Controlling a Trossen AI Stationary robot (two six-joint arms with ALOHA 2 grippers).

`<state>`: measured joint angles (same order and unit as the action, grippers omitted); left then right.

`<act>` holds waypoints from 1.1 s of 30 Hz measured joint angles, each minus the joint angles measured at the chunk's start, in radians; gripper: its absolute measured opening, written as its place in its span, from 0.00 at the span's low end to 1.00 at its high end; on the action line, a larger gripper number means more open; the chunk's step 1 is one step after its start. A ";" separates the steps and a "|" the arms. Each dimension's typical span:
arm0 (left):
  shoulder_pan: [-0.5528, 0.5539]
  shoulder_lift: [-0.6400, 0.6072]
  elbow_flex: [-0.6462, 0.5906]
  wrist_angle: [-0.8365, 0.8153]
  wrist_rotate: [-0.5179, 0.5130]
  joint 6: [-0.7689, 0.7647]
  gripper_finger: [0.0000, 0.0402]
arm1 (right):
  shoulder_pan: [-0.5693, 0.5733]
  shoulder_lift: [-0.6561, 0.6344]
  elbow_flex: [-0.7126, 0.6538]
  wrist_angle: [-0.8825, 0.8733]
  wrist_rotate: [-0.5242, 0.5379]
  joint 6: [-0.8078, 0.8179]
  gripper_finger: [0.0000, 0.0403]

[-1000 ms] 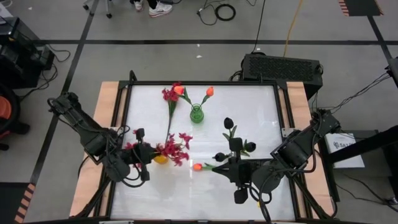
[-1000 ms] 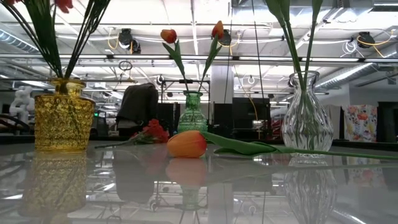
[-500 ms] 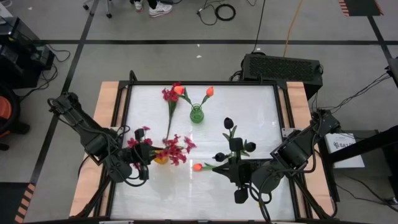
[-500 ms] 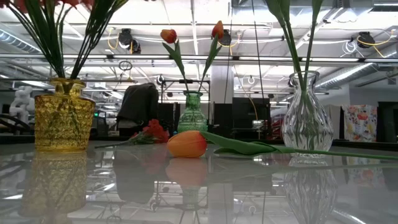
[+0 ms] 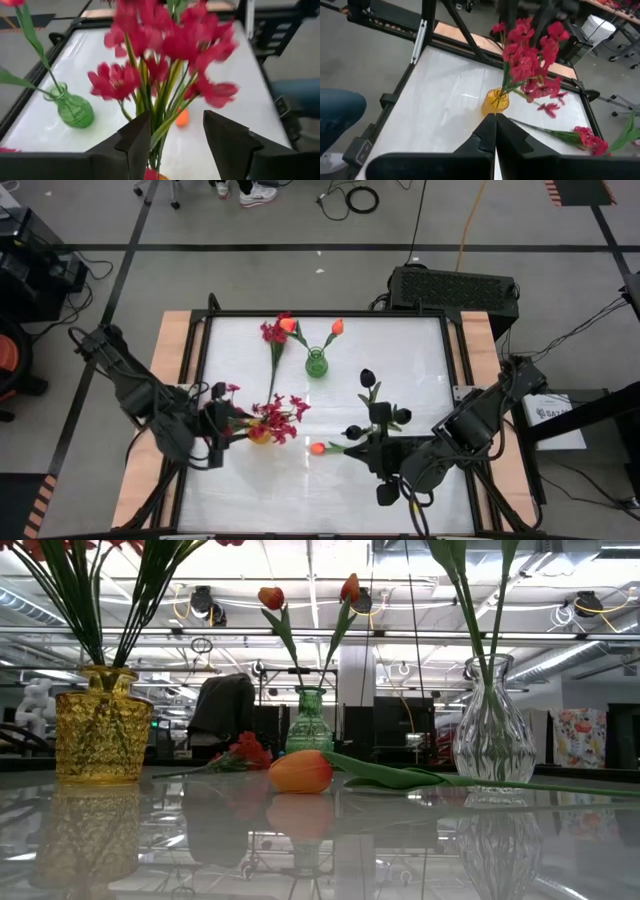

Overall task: Sort flowers into vase by color
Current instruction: Put the red flowers into the yellow vase

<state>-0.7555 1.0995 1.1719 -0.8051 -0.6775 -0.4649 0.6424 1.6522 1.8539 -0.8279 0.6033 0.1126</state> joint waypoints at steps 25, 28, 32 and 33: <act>0.480 -0.254 0.033 -0.041 -0.313 0.249 0.38 | 0.027 0.000 -0.005 -0.015 0.174 -0.068 0.00; 0.619 -0.248 0.008 -0.023 -0.160 0.212 0.35 | 0.008 0.000 -0.005 -0.016 0.185 -0.095 0.00; 0.794 -0.241 -0.088 0.035 -0.049 0.228 0.33 | -0.022 -0.001 -0.005 -0.037 0.186 -0.110 0.00; 0.835 -0.241 -0.112 0.061 -0.036 0.236 0.33 | -0.029 -0.001 -0.005 -0.043 0.186 -0.110 0.00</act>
<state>0.0795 0.8582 1.0603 -0.7445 -0.7135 -0.2293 0.6130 1.6516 1.8492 -0.8705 0.7890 0.0029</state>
